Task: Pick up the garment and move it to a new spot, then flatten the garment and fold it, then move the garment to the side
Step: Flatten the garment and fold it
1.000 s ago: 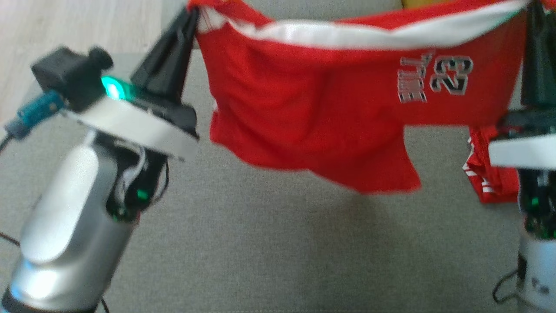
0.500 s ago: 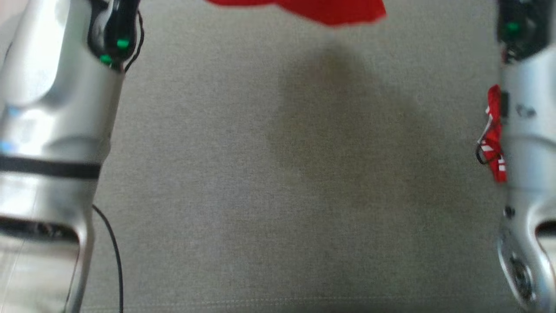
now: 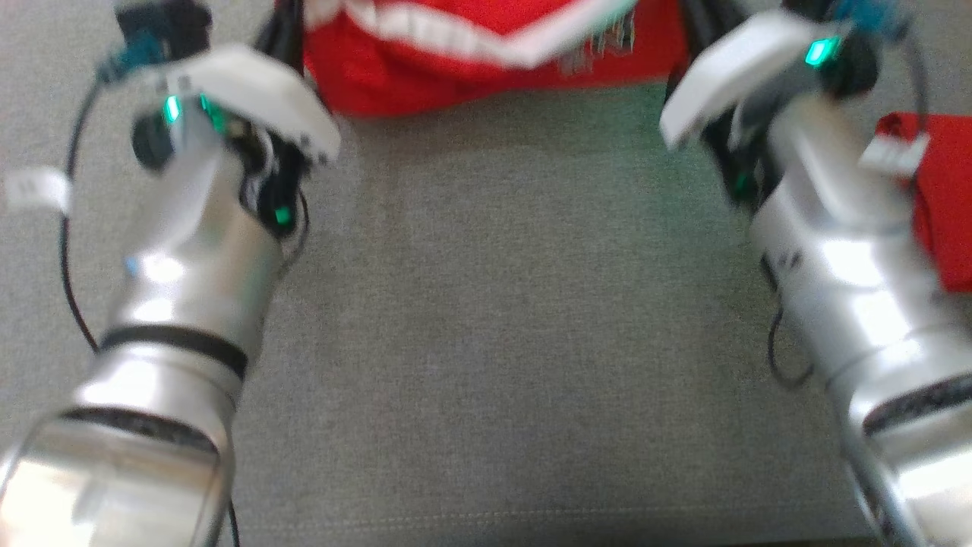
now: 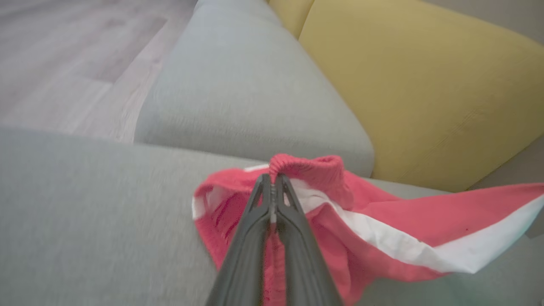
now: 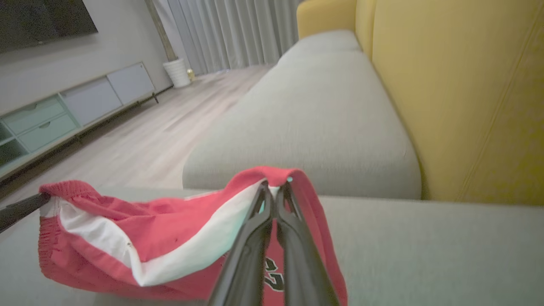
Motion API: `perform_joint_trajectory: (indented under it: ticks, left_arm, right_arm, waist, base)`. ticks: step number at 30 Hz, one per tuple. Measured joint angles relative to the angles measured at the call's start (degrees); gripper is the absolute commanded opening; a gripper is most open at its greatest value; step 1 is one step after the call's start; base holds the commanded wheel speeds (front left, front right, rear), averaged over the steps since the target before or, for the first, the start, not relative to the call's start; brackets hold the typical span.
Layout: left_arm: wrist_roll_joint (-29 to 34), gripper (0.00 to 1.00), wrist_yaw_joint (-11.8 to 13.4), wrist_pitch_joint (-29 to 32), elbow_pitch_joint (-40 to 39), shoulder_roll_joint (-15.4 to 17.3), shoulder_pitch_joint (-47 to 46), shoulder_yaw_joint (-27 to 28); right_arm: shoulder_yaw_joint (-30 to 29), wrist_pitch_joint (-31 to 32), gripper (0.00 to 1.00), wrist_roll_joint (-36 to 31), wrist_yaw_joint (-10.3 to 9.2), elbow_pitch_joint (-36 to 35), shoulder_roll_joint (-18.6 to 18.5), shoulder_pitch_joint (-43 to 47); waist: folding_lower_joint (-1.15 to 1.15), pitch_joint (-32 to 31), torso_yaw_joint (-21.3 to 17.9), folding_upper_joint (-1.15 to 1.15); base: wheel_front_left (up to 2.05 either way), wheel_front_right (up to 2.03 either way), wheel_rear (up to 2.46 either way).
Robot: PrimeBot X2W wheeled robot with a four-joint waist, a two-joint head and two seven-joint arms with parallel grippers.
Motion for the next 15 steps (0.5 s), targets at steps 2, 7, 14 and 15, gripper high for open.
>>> perform_joint_trajectory:
  ticks: [2,7,14,15]
  left_arm:
    - [-1.52,0.00,-0.02,0.00,0.85,-0.42,2.54,0.31]
    - [-4.14,0.00,-0.04,0.00,-0.86,-0.57,10.31,-1.52]
    - [-6.30,0.00,-0.05,0.00,-10.09,1.19,22.24,-5.79]
    - [-6.70,0.00,-0.05,0.00,-12.07,2.02,23.93,-6.01]
  right_arm:
    - [1.56,-0.90,0.00,1.90,0.00,1.35,0.11,2.95]
    - [2.38,-4.53,0.00,5.22,0.00,1.98,0.15,12.57]
    - [0.77,-6.17,0.00,5.77,0.00,-5.05,-0.64,25.51]
    - [0.09,-6.39,0.00,5.76,0.00,-6.78,-1.05,27.79]
  waist:
    - [0.00,0.42,0.27,0.00]
    - [0.00,-0.18,0.45,0.00]
    - [0.00,-3.30,0.59,0.00]
    - [0.00,-3.88,0.64,0.00]
  base:
    - [0.00,0.00,0.00]
    - [0.00,0.00,0.00]
    - [0.00,0.00,0.00]
    - [0.00,0.00,0.00]
